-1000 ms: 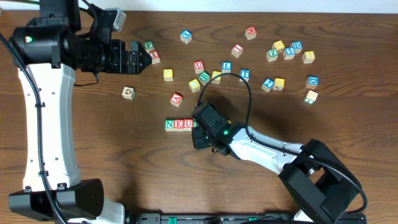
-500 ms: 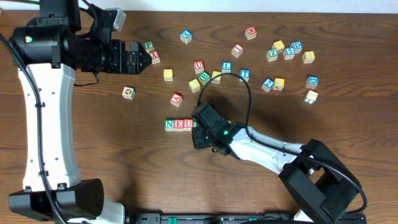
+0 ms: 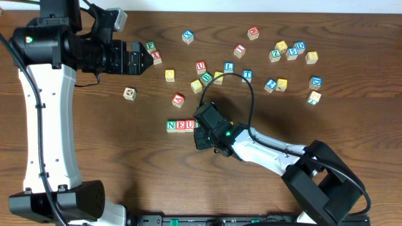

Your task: Spell out NEURIPS

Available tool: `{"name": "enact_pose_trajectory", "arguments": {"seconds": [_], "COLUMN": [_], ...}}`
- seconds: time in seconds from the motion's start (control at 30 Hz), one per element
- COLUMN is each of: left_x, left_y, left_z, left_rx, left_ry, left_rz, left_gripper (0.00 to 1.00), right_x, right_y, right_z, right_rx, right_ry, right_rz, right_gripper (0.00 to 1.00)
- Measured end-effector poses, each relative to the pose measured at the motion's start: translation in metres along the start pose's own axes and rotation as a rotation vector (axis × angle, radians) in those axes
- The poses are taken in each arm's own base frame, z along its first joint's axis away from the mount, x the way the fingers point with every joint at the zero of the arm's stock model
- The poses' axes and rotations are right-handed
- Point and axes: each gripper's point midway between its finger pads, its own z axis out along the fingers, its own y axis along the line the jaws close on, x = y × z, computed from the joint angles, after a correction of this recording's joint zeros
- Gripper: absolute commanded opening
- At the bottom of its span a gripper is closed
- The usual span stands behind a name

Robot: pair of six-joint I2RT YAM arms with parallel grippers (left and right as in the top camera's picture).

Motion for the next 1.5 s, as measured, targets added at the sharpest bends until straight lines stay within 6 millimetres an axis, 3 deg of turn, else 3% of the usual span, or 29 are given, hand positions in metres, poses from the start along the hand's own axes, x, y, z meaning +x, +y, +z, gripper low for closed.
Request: {"name": "enact_pose_trajectory", "arguments": {"seconds": [0.83, 1.27, 1.5], "left_x": [0.0, 0.0, 0.0], "left_y": [0.0, 0.0, 0.0], "left_z": [0.0, 0.0, 0.0], "left_rx": [0.0, 0.0, 0.0], "left_ry": [0.0, 0.0, 0.0], "left_rz": [0.0, 0.0, 0.0], "left_gripper": [0.98, 0.98, 0.98], "right_x": [0.001, 0.033, 0.038], "right_y": [-0.001, 0.017, 0.016], "right_z": [0.0, -0.001, -0.005], "right_rx": [0.003, -0.001, 0.003], "right_ry": [0.004, 0.085, 0.108], "right_rz": [-0.004, -0.042, -0.033], "right_gripper": [0.01, 0.01, 0.01]}}
